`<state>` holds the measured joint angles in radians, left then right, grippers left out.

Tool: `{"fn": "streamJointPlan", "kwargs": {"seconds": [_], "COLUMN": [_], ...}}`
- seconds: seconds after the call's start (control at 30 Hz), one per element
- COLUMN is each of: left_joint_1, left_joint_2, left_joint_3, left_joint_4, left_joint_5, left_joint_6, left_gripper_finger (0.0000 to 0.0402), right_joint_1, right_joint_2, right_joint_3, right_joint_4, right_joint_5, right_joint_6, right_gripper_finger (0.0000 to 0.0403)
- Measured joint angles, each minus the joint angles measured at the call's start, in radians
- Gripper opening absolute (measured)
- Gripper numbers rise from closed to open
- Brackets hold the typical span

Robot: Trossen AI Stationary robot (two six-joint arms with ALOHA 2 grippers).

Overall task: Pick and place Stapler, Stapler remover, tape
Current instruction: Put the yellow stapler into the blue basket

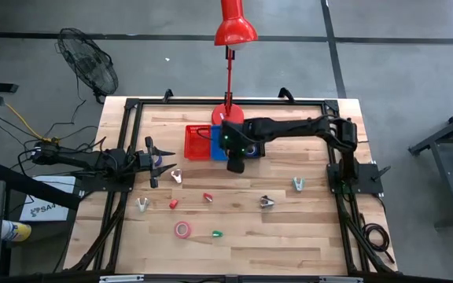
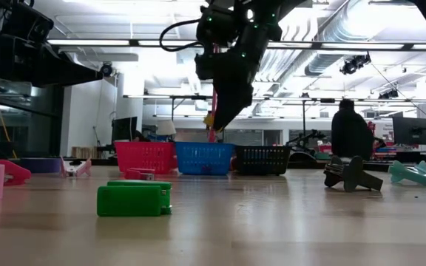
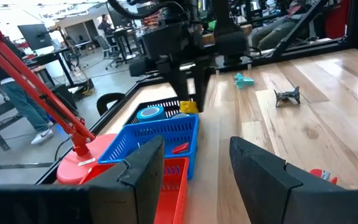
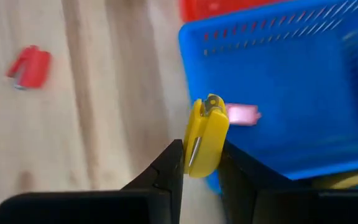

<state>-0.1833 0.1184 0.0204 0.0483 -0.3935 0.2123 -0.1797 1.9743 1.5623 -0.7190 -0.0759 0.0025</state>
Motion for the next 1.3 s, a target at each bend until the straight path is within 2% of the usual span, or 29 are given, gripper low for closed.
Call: {"fn": "streamJointPlan", "kwargs": {"seconds": [0.2,0.47,0.73,1.3], "left_joint_1": [0.000,0.000,0.000,0.000], "left_joint_2": [0.000,0.000,0.000,0.000], "left_joint_3": [0.000,0.000,0.000,0.000], "left_joint_4": [0.000,0.000,0.000,0.000], "left_joint_5": [0.000,0.000,0.000,0.000], "left_joint_6": [0.000,0.000,0.000,0.000], "left_gripper_finger": [0.0179,0.0179,0.0179,0.0179], "right_joint_1": [-0.030,-0.063,-0.064,-0.064], "right_joint_2": [0.000,0.059,0.077,0.094], "right_joint_3": [0.000,0.000,0.002,0.001], "right_joint_4": [0.055,0.124,0.147,0.148], "right_joint_5": [0.099,0.112,0.127,0.136], "right_joint_6": [-0.158,-0.236,-0.127,0.016], "right_gripper_finger": [0.0074,0.0077,0.0079,0.0151]}}
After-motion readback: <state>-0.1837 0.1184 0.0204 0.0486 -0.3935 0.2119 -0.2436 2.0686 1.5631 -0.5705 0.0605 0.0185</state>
